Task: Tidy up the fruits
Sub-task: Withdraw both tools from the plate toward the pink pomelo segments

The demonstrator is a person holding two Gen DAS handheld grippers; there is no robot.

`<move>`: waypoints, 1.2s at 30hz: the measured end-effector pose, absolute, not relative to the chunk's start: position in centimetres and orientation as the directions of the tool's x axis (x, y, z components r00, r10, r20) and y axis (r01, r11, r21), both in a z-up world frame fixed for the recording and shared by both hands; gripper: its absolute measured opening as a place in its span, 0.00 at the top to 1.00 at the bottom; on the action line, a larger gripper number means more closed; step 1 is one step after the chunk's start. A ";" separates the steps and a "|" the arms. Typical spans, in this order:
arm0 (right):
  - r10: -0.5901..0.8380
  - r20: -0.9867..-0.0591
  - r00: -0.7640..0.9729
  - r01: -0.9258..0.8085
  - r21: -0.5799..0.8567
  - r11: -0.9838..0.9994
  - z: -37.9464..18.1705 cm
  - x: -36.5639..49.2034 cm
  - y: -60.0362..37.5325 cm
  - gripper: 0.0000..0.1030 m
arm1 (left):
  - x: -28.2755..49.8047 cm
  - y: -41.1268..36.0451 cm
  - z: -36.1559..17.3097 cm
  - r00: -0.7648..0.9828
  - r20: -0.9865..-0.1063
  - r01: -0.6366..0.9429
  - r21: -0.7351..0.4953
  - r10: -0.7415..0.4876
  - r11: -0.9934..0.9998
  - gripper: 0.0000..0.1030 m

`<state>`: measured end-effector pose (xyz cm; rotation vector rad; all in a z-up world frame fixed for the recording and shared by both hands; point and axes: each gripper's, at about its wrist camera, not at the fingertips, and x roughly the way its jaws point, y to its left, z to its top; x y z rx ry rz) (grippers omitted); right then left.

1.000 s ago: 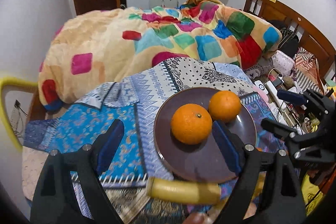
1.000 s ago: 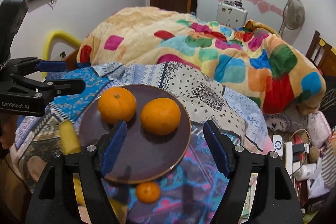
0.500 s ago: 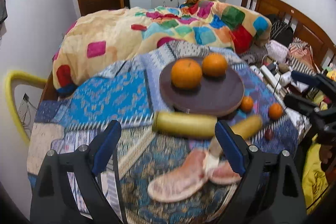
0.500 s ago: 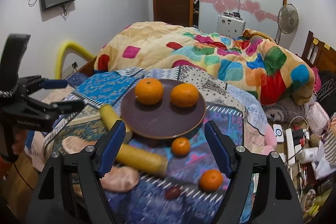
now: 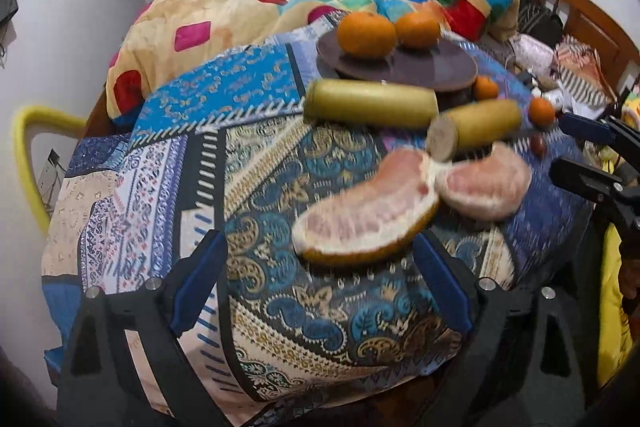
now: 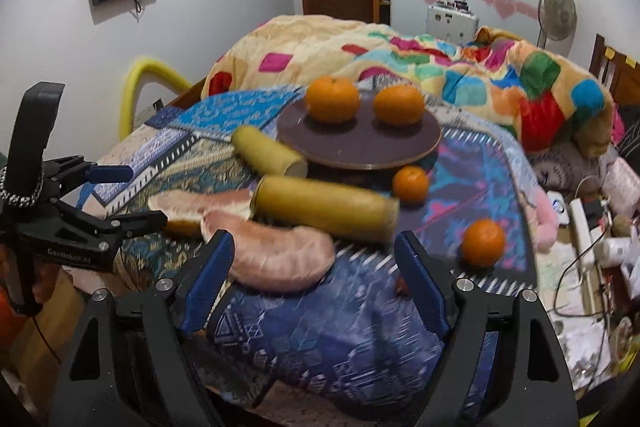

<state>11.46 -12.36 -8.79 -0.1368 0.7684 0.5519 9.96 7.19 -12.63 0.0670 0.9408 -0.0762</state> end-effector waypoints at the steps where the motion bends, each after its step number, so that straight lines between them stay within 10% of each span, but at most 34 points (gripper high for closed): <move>1: 0.426 -0.697 0.577 -0.522 0.087 0.849 -9.3 11.4 -12.2 0.22 | 9.9 7.1 -12.9 0.585 -0.810 0.102 0.033 -0.033 0.994 0.08; 19: 0.397 -0.735 0.550 -0.525 0.065 0.849 -12.1 11.3 -11.9 0.22 | 12.4 3.9 -14.1 0.607 -0.788 0.246 0.064 -0.102 0.967 0.20; 36: 0.416 -0.729 0.543 -0.526 0.091 0.846 -11.4 10.6 -11.5 0.22 | 10.0 7.9 -14.2 0.625 -0.780 0.051 0.067 0.021 0.996 0.25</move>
